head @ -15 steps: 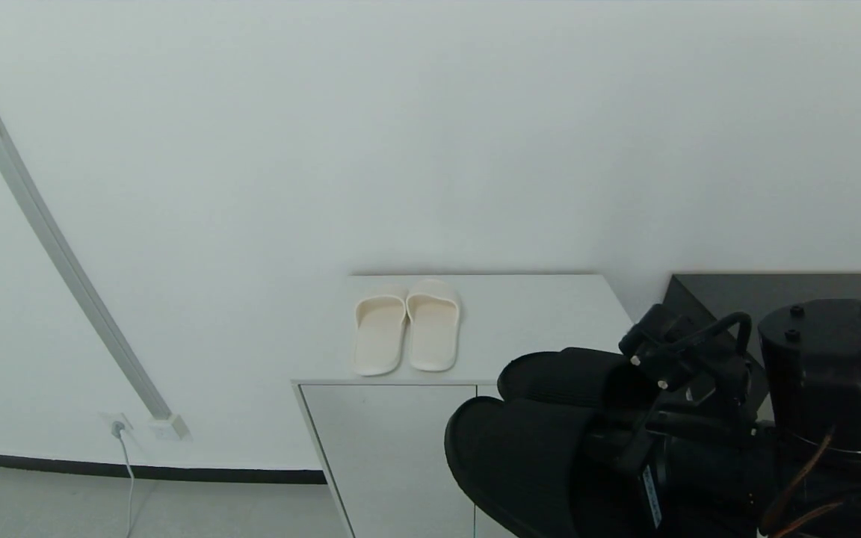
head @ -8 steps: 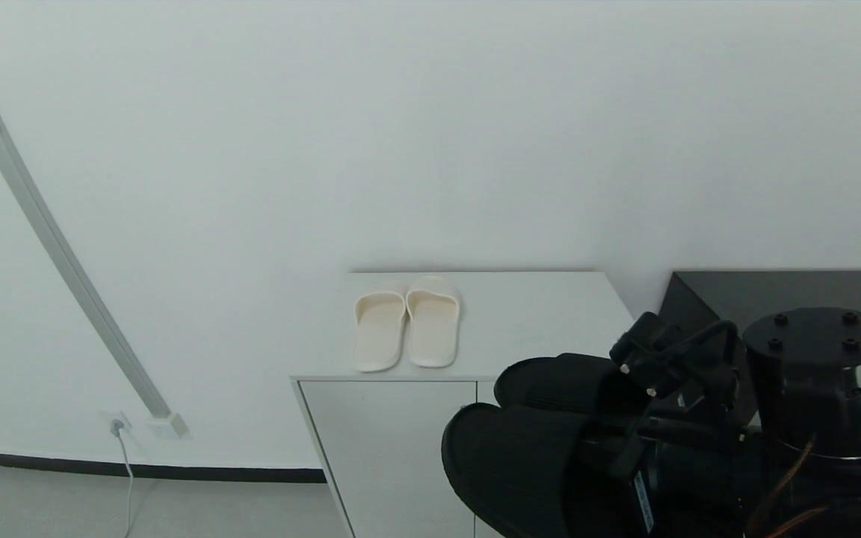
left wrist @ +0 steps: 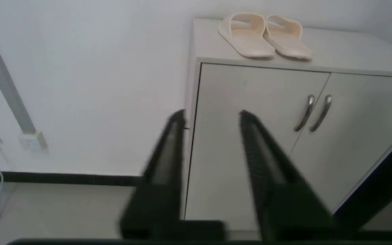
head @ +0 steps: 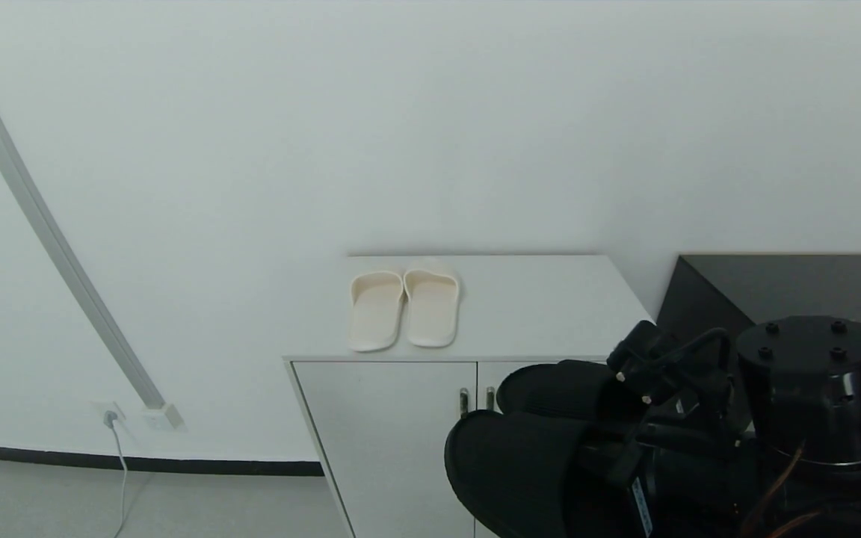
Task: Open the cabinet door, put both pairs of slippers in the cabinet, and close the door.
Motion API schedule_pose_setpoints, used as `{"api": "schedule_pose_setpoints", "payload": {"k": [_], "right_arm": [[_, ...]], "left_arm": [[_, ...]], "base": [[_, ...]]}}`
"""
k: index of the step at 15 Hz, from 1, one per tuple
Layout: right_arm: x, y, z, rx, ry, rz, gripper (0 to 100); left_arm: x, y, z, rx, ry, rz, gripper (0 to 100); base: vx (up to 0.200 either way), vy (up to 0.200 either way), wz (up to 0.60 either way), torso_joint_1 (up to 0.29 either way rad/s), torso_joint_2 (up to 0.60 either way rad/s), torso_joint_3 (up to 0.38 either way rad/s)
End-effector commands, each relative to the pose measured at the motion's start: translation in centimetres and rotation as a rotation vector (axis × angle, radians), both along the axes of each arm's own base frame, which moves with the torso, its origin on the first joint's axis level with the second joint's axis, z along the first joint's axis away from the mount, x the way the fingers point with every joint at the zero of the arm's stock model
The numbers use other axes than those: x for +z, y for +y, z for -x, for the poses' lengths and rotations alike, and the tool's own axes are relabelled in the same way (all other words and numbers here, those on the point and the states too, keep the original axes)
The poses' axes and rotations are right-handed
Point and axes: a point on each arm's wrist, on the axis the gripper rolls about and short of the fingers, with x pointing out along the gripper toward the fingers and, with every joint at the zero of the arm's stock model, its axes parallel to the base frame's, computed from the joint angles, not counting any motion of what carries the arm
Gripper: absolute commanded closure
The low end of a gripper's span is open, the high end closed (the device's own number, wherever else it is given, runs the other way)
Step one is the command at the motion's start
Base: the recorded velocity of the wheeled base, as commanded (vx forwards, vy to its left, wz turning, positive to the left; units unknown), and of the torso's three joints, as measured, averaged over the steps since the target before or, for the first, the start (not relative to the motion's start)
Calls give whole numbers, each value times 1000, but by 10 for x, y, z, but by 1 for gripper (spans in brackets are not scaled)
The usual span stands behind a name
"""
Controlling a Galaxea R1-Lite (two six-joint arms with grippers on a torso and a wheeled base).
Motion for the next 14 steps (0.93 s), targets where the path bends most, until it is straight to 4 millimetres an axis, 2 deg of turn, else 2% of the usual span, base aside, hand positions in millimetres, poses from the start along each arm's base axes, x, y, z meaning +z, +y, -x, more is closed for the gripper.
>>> {"api": "schedule_pose_setpoints", "payload": {"k": [1, 8, 14], "right_arm": [[-1, 1, 0, 2, 0, 0, 100], [-14, 3, -2, -3, 1, 14, 100], [-14, 1, -1, 1, -22, 10, 100]], "left_arm": [[0, 0, 0, 1, 0, 0, 0], [0, 0, 0, 1, 0, 0, 0], [0, 0, 0, 3, 0, 0, 0]], "base": [[0, 0, 0, -173, 383, 203], [0, 0, 0, -209, 482, 271], [0, 0, 0, -211, 531, 324]]}}
